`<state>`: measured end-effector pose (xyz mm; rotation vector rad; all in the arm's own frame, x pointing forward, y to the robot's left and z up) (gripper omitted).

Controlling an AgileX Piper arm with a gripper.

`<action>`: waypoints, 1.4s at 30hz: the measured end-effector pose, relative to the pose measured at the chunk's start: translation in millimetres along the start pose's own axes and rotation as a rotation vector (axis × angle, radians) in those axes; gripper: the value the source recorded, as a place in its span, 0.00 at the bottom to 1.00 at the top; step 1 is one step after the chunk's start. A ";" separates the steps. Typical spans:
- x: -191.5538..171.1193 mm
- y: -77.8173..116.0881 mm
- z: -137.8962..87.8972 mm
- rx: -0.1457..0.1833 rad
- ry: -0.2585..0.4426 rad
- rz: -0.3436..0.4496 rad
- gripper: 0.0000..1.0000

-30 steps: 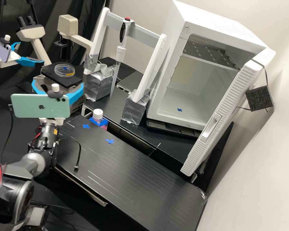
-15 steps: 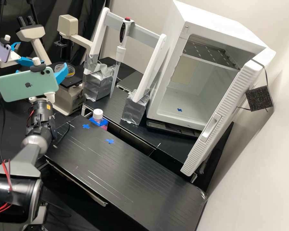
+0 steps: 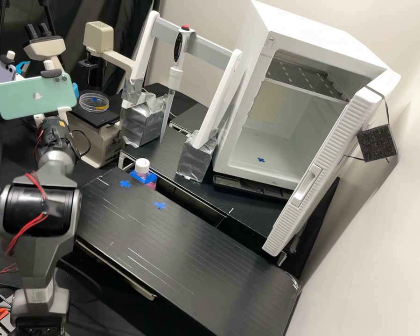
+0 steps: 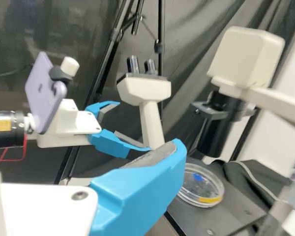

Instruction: Move the petri dish to the bench

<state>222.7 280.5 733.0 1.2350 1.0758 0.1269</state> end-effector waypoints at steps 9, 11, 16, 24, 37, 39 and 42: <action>56.9 3.4 26.4 0.076 -0.037 0.016 1.00; 67.0 6.8 35.2 0.112 -0.047 0.029 1.00; 88.2 15.4 58.9 0.178 -0.090 0.031 1.00; 109.3 21.7 89.3 0.140 -0.160 0.001 1.00; 131.2 21.0 114.6 0.109 -0.201 -0.001 1.00; 133.8 19.2 118.5 0.110 -0.221 -0.008 1.00; 138.0 19.3 122.9 0.106 -0.247 -0.011 1.00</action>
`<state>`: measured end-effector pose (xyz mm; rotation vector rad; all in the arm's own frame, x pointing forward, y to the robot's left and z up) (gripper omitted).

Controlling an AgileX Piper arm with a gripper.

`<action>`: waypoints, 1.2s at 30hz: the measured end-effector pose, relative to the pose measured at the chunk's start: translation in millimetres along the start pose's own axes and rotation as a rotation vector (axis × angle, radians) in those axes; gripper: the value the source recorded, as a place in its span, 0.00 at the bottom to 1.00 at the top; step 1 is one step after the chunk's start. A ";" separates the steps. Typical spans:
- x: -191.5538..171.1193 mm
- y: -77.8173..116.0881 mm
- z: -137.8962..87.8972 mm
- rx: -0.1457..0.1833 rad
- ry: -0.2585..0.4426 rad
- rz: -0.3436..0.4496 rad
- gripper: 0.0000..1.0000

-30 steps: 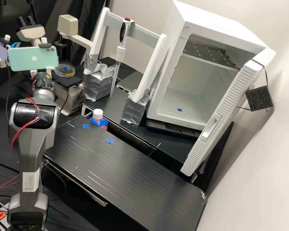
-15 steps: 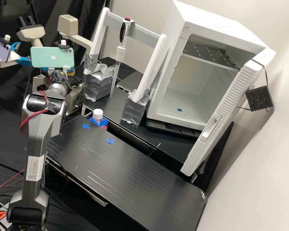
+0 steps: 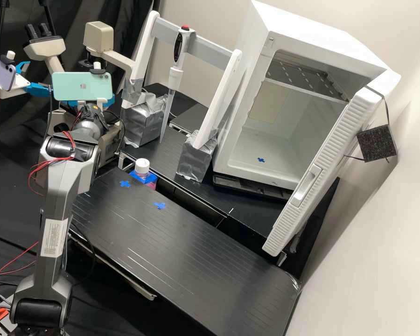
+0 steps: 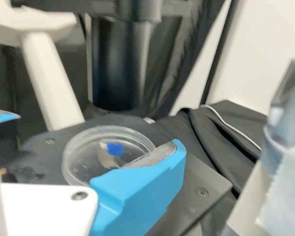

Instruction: Move the petri dish to the bench

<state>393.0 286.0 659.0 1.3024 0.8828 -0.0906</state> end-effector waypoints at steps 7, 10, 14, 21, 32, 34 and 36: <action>11.3 -0.6 6.7 0.000 -0.038 -0.001 1.00; 13.6 -0.2 8.0 -0.001 -0.049 0.000 1.00; 16.3 0.4 8.7 -0.002 -0.051 0.003 1.00; 21.5 -4.4 14.4 0.006 -0.079 -0.008 1.00; 24.6 -5.1 14.8 0.004 -0.080 -0.007 0.00; 25.0 -5.3 13.1 0.003 -0.081 -0.008 0.00; 25.3 -6.1 12.1 0.002 -0.085 -0.011 0.00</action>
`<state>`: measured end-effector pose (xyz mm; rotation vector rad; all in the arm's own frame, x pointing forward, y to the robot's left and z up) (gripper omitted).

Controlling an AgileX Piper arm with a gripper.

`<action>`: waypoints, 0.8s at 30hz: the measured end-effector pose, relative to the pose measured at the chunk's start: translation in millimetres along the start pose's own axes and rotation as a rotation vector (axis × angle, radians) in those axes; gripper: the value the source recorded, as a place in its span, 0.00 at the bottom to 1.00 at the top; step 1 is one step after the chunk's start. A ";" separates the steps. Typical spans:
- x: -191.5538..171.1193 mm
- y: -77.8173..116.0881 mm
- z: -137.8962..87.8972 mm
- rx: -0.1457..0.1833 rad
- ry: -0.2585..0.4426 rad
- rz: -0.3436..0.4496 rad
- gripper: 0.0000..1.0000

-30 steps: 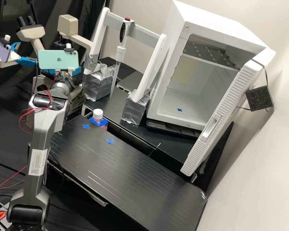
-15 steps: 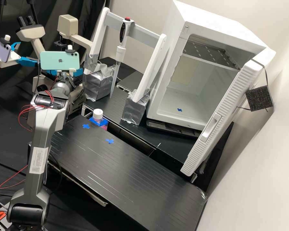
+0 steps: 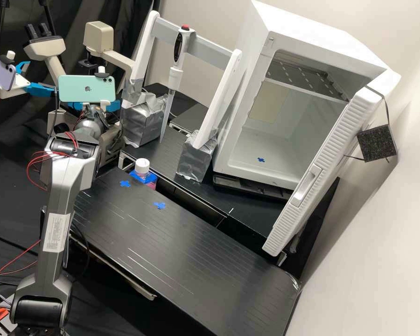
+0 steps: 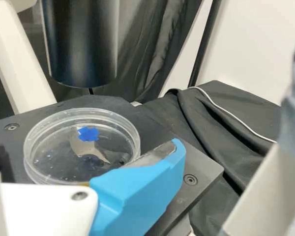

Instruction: Move the petri dish to the bench

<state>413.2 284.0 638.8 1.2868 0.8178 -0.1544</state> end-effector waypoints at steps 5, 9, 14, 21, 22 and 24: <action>0.1 -0.4 -0.2 0.010 -0.004 0.000 0.00; 0.1 -0.3 0.3 0.030 -0.010 0.002 0.00; 1.0 -1.5 2.0 0.047 -0.017 0.001 0.00; 2.7 -4.1 3.8 0.054 -0.017 -0.004 0.00; 2.7 -4.1 3.8 0.055 -0.017 -0.004 0.00; 3.3 -5.0 4.5 0.055 -0.018 -0.006 0.00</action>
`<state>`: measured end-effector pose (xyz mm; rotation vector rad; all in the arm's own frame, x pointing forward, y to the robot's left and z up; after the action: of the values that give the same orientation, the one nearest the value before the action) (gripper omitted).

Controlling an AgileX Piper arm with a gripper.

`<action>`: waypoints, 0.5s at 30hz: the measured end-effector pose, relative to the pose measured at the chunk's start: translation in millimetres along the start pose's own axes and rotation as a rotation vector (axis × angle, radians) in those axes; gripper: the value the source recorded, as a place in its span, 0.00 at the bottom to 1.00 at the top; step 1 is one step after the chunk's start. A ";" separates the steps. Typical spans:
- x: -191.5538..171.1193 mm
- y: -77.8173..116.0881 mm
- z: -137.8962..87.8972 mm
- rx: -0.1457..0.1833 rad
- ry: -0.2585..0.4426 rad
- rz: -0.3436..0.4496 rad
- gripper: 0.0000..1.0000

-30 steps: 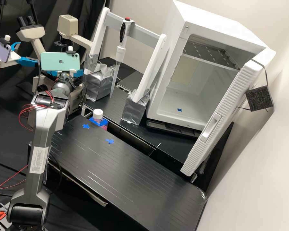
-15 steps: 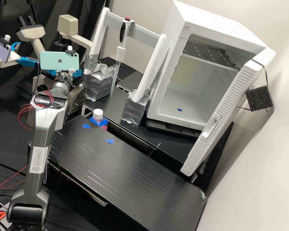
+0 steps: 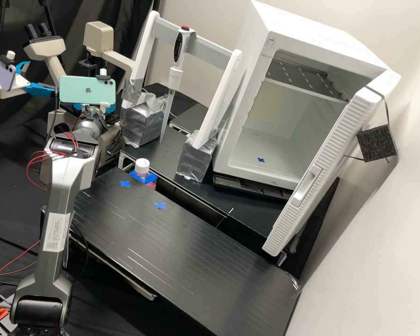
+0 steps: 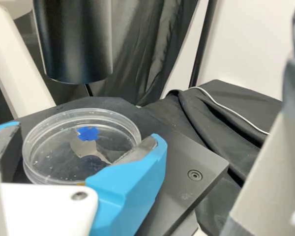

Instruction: Move the petri dish to the bench

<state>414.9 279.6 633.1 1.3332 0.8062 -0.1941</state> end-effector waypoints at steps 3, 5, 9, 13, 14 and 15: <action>1.1 -0.2 0.3 0.001 0.000 0.001 0.00; 1.2 0.2 0.2 0.009 0.000 0.003 0.00; 1.2 0.4 0.3 0.026 0.000 0.006 0.00; 1.2 0.5 0.3 0.029 0.000 0.006 0.00; 1.2 0.5 0.3 0.029 0.000 0.006 0.00; 1.2 0.5 0.3 0.029 0.000 0.006 0.00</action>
<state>416.1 279.8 632.8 1.3626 0.8015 -0.2016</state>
